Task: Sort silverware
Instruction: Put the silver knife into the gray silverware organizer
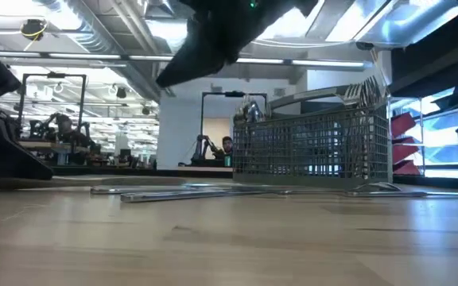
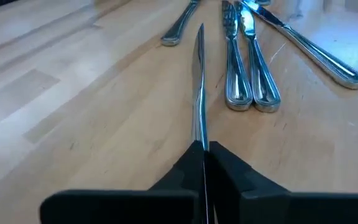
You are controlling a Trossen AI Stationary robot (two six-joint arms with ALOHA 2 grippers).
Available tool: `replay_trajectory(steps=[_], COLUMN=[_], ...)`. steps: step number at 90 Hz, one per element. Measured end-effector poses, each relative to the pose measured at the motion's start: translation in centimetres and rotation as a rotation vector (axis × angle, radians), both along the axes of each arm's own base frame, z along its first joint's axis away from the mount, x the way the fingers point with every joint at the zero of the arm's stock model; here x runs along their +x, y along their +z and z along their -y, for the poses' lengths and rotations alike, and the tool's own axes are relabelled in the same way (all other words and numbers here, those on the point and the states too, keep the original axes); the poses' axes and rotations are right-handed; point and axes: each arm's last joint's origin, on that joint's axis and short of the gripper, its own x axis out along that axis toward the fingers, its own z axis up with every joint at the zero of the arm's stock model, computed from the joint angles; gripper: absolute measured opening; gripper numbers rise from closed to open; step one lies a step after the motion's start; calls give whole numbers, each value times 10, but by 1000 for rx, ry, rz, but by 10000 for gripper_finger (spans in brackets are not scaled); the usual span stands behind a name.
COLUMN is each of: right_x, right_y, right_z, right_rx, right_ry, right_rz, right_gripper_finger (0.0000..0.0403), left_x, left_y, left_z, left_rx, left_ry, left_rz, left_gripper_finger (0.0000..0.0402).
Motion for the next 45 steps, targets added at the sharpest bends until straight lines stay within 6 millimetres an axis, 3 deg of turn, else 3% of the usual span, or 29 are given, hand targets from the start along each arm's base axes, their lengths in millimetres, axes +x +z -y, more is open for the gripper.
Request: replay_trajectory(steps=[13,25,45], right_x=[-2,-5,8], right_y=[-6,-26,-52], right_z=[-3,3,11], right_rx=[-20,-61,-263], right_ry=[18,27,11], right_rz=[-23,-41,13], right_gripper_finger=[10,10,10], left_x=[0,0,0], left_y=[0,0,0], left_z=[0,0,0], left_rx=[-6,-9,-22], left_ry=[0,1,8], left_rz=[-5,-6,-6], left_gripper_finger=[0,0,0])
